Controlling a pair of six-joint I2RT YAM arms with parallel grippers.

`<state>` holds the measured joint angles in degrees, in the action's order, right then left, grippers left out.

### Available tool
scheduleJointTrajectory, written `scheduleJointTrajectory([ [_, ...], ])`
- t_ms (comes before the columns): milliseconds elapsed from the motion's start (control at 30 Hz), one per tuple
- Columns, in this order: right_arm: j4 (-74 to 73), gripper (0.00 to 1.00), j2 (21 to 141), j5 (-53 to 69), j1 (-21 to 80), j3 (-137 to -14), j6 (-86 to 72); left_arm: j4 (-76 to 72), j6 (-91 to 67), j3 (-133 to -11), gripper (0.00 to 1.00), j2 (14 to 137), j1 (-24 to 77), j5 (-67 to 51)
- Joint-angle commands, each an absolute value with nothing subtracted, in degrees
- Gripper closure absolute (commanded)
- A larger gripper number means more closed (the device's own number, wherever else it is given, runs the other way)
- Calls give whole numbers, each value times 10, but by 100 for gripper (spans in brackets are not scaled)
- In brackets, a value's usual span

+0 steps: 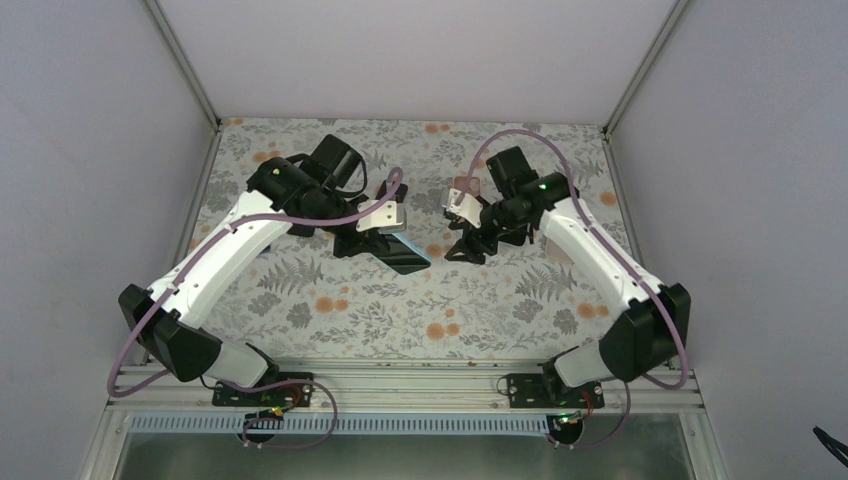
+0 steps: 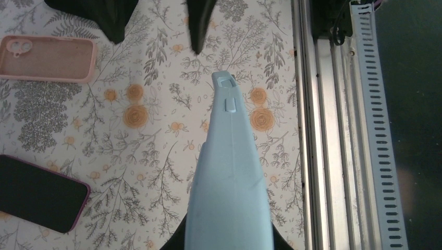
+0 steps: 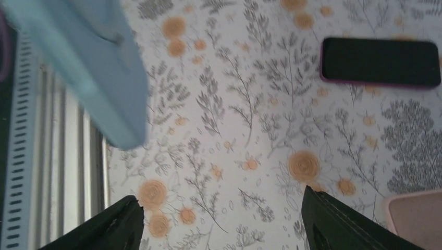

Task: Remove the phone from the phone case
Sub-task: Remove the phone case from the phone.

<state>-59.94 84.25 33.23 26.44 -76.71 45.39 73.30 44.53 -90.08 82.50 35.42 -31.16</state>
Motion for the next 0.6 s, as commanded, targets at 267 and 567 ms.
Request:
scheduleJointTrajectory([
  [267, -591, 26, 824, 428, 267, -737, 463, 703, 438, -920, 98, 837, 353, -331],
  [567, -563, 29, 843, 431, 268, -746, 450, 705, 434, -926, 98, 843, 353, -342],
])
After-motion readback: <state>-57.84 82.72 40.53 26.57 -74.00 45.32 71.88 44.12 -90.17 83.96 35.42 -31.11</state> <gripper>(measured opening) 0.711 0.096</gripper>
